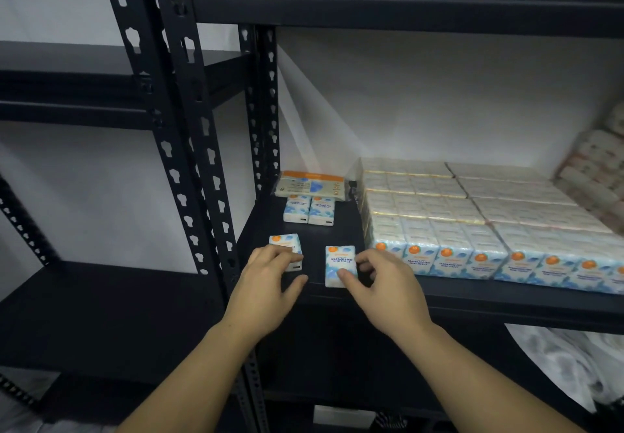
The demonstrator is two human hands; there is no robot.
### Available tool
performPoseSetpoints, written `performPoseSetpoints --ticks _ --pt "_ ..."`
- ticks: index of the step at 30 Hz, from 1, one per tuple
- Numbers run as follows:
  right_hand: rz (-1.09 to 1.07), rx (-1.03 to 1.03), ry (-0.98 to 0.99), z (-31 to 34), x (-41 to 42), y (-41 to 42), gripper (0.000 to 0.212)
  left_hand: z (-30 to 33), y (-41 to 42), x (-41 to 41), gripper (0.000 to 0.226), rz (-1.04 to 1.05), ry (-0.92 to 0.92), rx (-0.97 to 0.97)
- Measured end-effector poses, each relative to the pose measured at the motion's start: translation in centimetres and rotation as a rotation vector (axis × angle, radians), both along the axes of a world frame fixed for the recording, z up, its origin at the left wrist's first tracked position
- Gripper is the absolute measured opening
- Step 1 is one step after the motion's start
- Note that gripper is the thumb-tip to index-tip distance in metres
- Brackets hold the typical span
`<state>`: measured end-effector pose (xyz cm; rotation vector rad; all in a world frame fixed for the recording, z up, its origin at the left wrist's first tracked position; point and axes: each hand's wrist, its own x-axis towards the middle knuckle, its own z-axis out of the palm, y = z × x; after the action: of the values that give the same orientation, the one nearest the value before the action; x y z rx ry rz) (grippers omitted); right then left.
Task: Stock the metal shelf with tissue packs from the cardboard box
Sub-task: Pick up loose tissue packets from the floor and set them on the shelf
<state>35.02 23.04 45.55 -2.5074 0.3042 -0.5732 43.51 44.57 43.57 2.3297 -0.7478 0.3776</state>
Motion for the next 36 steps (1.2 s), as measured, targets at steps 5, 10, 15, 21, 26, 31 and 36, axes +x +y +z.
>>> performPoseSetpoints --ticks 5,10,15,21,26,31,36 --pt "0.107 -0.064 0.032 0.1 0.1 0.9 0.058 -0.3 0.1 0.6 0.021 0.039 -0.015 -0.055" --pt "0.106 -0.072 0.044 0.1 1.0 2.1 0.055 0.3 0.1 0.6 0.031 0.090 0.070 -0.038" --pt "0.088 -0.029 0.048 0.1 2.4 3.3 0.052 0.8 -0.1 0.7 0.048 0.181 0.119 -0.014" --pt "0.061 -0.002 0.050 0.0 4.3 3.7 0.045 0.7 -0.6 1.6 0.040 0.163 0.141 -0.007" --pt "0.034 0.045 0.054 0.0 5.8 3.6 0.039 1.1 -1.5 2.9 0.040 0.159 0.180 -0.012" --pt "-0.011 0.083 0.051 -0.4 6.6 3.9 0.037 1.5 -2.0 3.9 0.042 0.143 0.196 -0.013" --pt "-0.044 0.126 0.049 -0.4 7.4 4.0 0.036 1.4 -2.3 4.6 0.043 0.152 0.196 -0.008"
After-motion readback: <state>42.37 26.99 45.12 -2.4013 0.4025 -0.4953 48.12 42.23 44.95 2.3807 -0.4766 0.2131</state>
